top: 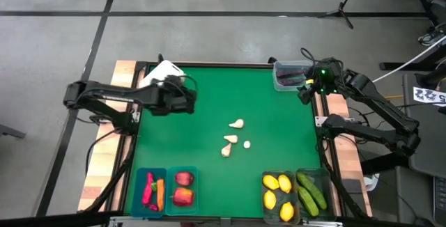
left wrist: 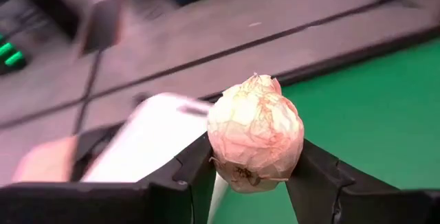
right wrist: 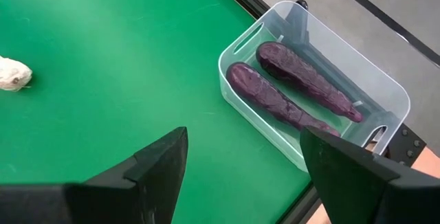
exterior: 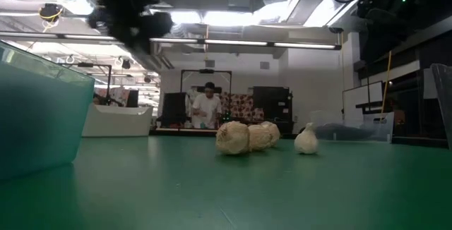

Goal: Sort produce into baskets
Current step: Put the garlic into the white bin

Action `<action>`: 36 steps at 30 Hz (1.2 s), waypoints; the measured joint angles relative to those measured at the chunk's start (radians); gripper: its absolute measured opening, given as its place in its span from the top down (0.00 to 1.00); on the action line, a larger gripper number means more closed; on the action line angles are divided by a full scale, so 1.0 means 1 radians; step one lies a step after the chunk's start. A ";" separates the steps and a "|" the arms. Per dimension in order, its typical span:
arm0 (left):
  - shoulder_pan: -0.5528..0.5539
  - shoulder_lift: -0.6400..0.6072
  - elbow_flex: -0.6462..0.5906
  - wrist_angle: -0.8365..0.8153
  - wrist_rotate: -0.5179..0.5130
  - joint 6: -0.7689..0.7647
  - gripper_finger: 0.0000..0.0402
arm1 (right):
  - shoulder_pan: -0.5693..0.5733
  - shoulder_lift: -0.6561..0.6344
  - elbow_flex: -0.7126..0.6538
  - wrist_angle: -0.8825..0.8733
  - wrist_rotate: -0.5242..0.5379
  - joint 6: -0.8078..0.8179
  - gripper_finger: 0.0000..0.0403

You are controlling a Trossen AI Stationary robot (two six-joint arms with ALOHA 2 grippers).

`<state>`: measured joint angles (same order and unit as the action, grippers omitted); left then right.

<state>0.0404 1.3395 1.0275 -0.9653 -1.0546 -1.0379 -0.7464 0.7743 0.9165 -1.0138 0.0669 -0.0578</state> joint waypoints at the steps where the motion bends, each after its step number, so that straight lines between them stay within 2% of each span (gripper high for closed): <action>1: 0.009 -0.011 0.000 -0.077 -0.003 -0.078 0.64 | 0.000 0.000 0.000 0.000 0.000 0.000 0.30; 5: 0.032 -0.019 -0.017 -0.301 -0.005 -0.370 0.64 | 0.000 0.000 0.000 0.000 0.000 0.000 0.30; 11: 0.049 -0.019 -0.152 -0.238 -0.002 -0.486 0.64 | 0.000 0.000 0.000 0.000 0.000 0.001 0.30; 16: 0.069 -0.019 -0.269 -0.108 0.013 -0.464 0.64 | 0.000 0.000 0.000 0.000 0.000 0.001 0.30; 22: 0.108 -0.018 -0.368 0.020 0.112 -0.416 0.64 | 0.000 0.000 0.000 0.000 0.000 0.001 0.30; 26: 0.149 -0.018 -0.380 0.037 0.179 -0.338 0.64 | 0.000 0.000 0.000 0.001 0.000 0.001 0.30; 29: 0.183 -0.018 -0.380 0.043 0.192 -0.270 0.64 | 0.000 0.000 0.000 0.001 0.000 0.001 0.30; 33: 0.219 -0.018 -0.380 0.044 0.195 -0.270 0.64 | 0.000 0.000 0.000 0.000 0.000 0.001 0.30; 36: 0.225 -0.018 -0.380 0.049 0.195 -0.268 0.60 | 0.000 0.000 0.000 -0.001 0.000 0.001 0.30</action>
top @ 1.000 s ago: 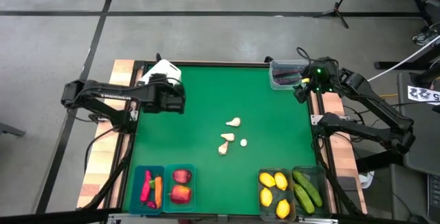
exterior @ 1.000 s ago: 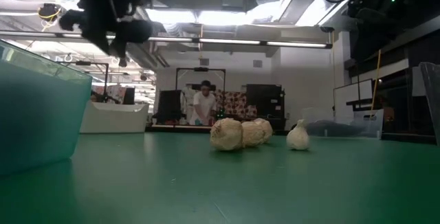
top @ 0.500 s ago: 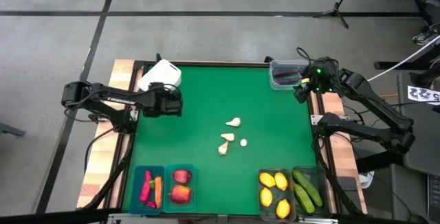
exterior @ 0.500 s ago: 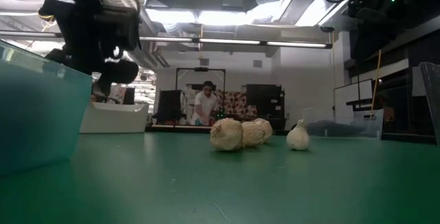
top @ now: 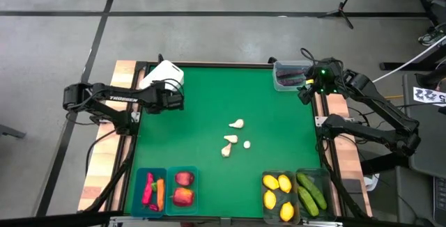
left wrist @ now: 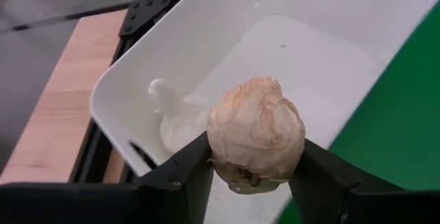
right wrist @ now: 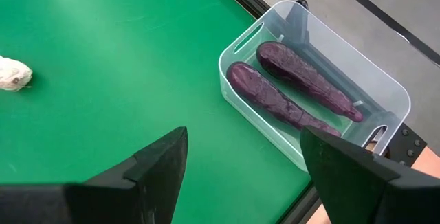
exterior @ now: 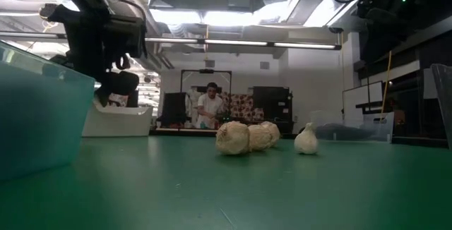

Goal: Sort produce into baskets
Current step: Put the garlic into the white bin

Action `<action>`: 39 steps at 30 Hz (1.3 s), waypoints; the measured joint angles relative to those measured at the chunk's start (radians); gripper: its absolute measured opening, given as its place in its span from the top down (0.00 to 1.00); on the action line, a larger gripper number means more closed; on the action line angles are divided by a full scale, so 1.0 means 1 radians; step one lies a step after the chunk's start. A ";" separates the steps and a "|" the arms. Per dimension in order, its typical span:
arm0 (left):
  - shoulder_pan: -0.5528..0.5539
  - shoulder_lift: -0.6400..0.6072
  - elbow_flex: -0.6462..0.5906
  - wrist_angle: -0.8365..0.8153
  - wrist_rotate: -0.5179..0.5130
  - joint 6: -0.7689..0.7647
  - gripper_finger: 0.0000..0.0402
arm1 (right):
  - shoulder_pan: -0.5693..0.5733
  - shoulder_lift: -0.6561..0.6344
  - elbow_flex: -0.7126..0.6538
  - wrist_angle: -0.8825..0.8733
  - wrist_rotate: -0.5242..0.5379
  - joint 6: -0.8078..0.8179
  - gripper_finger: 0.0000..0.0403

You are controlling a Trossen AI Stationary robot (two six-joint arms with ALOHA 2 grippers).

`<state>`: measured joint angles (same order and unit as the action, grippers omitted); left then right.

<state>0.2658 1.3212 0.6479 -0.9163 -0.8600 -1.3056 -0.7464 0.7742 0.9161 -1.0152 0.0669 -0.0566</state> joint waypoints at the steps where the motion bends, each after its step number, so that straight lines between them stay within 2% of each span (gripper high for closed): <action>1: -0.005 0.000 0.000 0.010 -0.007 0.002 0.58 | 0.000 0.000 0.000 -0.002 0.000 0.000 0.30; 5: -0.024 0.000 0.000 0.057 -0.041 0.022 0.51 | 0.000 0.000 0.000 -0.007 0.000 0.000 0.30; 9: -0.020 0.000 0.000 0.076 -0.049 0.033 0.47 | 0.000 0.000 0.000 -0.007 0.000 0.000 0.30; 17: -0.011 0.000 0.000 0.084 0.011 0.160 0.35 | 0.000 0.000 0.000 -0.007 0.000 0.000 0.30; 23: -0.061 -0.014 0.038 0.195 0.019 0.285 0.27 | 0.000 0.000 0.000 -0.009 0.000 0.000 0.30; 26: -0.121 -0.043 0.071 0.350 0.019 0.442 0.27 | 0.000 0.000 0.000 -0.007 0.000 0.000 0.30; 28: -0.172 -0.059 0.077 0.551 0.045 0.604 0.27 | 0.000 0.000 0.000 -0.006 0.001 0.000 0.30; 32: -0.257 -0.040 0.078 0.988 0.221 0.914 0.28 | 0.000 0.000 0.000 -0.005 0.002 0.000 0.30; 34: -0.287 -0.006 0.079 1.158 0.286 0.987 0.28 | 0.000 0.000 0.000 -0.001 0.002 0.000 0.30; 39: -0.341 0.121 0.079 1.414 0.298 1.122 0.28 | 0.000 0.000 0.000 0.003 0.003 0.000 0.30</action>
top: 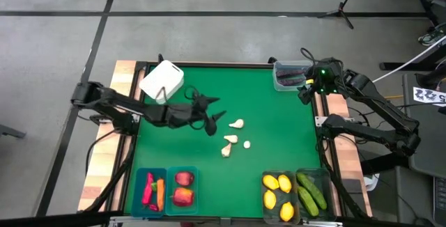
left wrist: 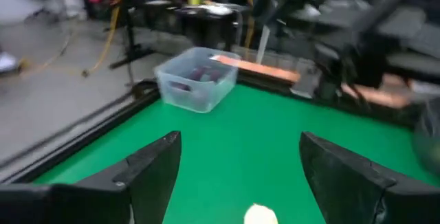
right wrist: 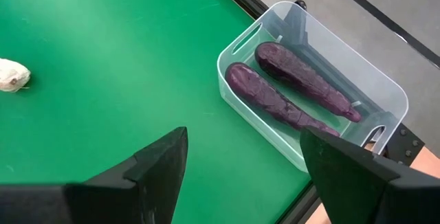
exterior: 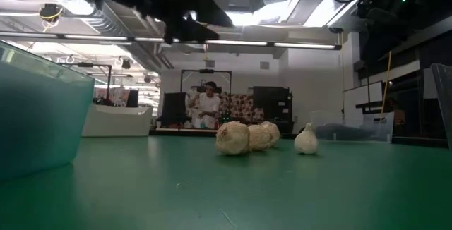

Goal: Sort produce into baskets
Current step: Put the garlic into the white bin

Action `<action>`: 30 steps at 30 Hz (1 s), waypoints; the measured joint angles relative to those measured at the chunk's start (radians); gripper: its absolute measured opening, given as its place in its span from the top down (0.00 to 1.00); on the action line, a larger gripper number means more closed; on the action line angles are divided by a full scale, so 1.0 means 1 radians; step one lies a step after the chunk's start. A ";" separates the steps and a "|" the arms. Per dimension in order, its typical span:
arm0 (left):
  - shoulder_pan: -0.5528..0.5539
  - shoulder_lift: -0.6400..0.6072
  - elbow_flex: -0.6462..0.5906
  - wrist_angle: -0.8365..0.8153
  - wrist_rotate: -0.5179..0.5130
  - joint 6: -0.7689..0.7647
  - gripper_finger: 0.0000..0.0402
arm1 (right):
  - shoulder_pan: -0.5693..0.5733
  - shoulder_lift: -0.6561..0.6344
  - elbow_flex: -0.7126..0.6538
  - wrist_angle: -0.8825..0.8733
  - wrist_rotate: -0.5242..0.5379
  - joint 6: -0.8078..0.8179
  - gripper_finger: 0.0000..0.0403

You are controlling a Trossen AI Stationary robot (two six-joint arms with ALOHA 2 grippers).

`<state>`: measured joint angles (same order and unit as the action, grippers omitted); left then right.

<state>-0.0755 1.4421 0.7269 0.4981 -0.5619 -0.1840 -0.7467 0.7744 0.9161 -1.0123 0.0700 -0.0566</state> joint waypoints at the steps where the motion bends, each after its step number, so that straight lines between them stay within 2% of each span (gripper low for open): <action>1: -0.007 0.032 0.000 0.031 0.016 0.037 0.28 | 0.000 0.000 0.000 0.000 0.000 0.000 0.30; 6: -0.018 0.200 -0.001 0.219 0.147 0.109 0.28 | 0.000 0.000 0.000 -0.001 0.000 0.000 0.30; 12: 0.008 0.365 0.035 0.379 0.223 0.110 0.28 | 0.000 0.000 0.000 -0.001 0.000 0.000 0.30; 26: 0.093 0.592 0.182 0.364 0.255 0.105 0.28 | 0.000 0.000 0.000 0.000 0.001 0.000 0.30; 30: 0.112 0.617 0.218 0.280 0.265 0.098 0.28 | 0.000 0.000 0.000 0.000 0.000 0.000 0.30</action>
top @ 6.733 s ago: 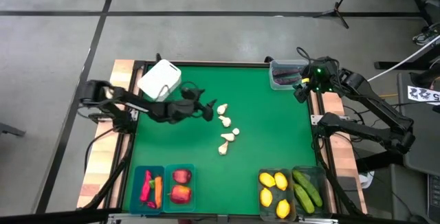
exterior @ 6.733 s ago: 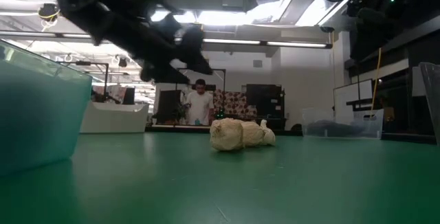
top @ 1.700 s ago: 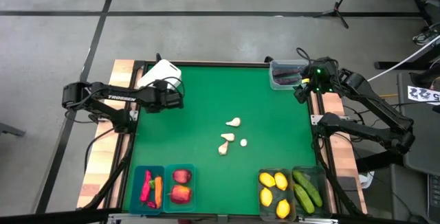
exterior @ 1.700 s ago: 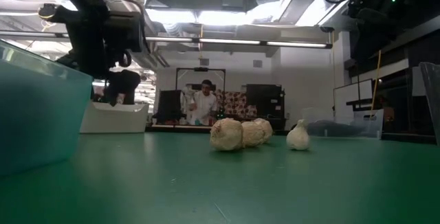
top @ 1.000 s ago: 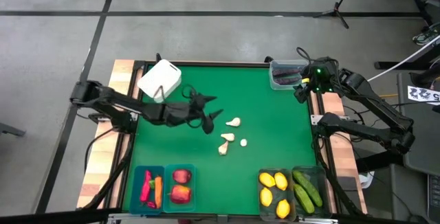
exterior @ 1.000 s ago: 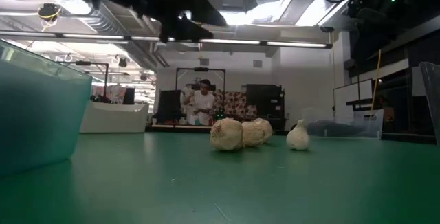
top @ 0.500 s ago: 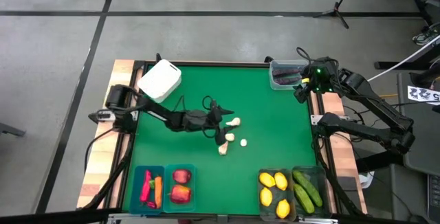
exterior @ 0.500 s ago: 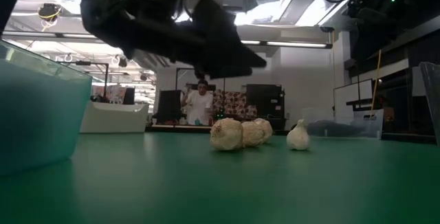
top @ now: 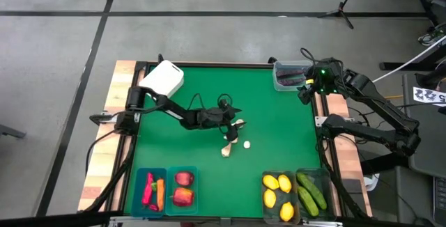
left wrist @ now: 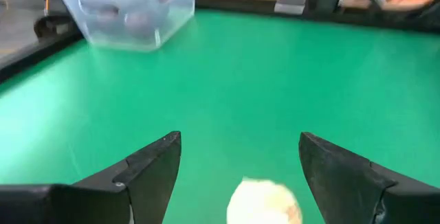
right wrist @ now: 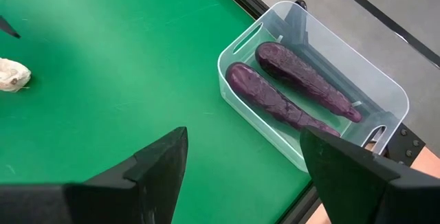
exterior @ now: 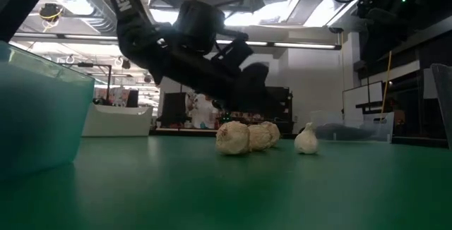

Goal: Sort produce into baskets
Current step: Put the garlic into the white bin

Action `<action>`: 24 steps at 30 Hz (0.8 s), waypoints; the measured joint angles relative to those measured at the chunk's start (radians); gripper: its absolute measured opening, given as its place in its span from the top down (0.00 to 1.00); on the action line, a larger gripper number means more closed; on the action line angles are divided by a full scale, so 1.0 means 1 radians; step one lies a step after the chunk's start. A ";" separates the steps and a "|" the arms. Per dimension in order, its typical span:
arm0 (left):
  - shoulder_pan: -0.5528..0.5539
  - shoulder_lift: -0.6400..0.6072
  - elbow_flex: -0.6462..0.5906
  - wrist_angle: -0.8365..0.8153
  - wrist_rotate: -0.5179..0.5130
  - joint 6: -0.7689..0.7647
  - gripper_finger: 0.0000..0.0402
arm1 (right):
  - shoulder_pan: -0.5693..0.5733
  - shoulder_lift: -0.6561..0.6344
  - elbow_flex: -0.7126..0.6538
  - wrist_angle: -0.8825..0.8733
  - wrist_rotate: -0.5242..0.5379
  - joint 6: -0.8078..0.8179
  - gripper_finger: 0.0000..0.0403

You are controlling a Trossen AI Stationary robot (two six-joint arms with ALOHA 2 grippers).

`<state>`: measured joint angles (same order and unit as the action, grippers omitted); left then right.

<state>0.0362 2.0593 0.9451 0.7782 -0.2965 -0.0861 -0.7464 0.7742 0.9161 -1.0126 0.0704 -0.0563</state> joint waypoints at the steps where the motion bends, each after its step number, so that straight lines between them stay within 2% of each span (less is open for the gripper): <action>1: 0.003 0.001 0.005 -0.026 0.002 -0.005 0.28 | 0.000 0.000 0.000 0.000 0.000 0.000 0.30; 10: 0.010 0.014 0.016 -0.112 0.041 -0.018 0.28 | 0.000 0.000 0.000 0.007 0.000 0.000 0.30; 18: 0.019 0.095 0.023 -0.091 0.070 -0.064 0.28 | 0.000 0.000 0.000 0.008 0.000 0.000 0.30; 24: 0.019 0.109 0.023 -0.082 0.065 -0.070 0.28 | 0.000 0.000 0.000 0.008 0.000 0.000 0.30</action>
<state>0.0547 2.1681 0.9684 0.6963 -0.2310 -0.1558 -0.7467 0.7746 0.9161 -1.0046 0.0707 -0.0566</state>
